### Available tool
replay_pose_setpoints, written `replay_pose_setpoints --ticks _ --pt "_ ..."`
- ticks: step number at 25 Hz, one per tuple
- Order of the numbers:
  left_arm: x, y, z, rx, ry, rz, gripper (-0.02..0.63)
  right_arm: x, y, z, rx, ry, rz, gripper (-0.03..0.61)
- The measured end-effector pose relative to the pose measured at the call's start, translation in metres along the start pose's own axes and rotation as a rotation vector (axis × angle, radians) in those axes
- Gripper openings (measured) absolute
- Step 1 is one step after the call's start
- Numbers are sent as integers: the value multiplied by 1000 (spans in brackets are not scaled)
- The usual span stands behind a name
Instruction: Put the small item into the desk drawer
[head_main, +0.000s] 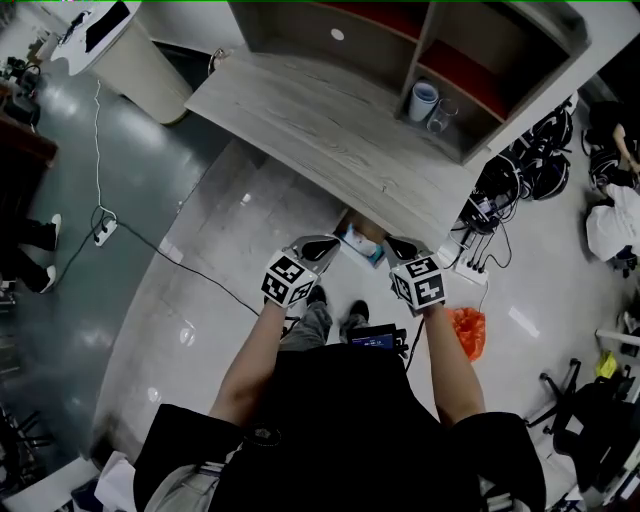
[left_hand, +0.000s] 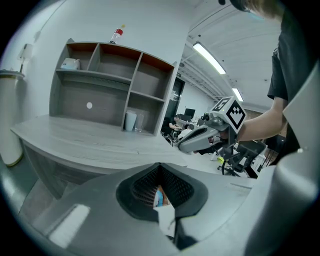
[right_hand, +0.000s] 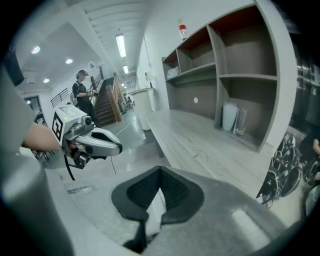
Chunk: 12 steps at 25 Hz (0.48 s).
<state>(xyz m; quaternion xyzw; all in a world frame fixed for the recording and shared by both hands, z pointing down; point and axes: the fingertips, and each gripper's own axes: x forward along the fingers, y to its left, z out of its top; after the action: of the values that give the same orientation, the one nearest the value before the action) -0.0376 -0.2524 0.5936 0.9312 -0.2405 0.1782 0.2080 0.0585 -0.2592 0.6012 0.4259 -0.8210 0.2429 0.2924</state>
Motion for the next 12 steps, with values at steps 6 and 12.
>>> replay_pose_setpoints --ticks 6,12 --pt "-5 0 11 13 -10 0 2 -20 -1 16 32 -70 -5 -2" --pt "-7 -4 18 18 -18 -14 2 -35 -1 22 72 -119 -14 -2"
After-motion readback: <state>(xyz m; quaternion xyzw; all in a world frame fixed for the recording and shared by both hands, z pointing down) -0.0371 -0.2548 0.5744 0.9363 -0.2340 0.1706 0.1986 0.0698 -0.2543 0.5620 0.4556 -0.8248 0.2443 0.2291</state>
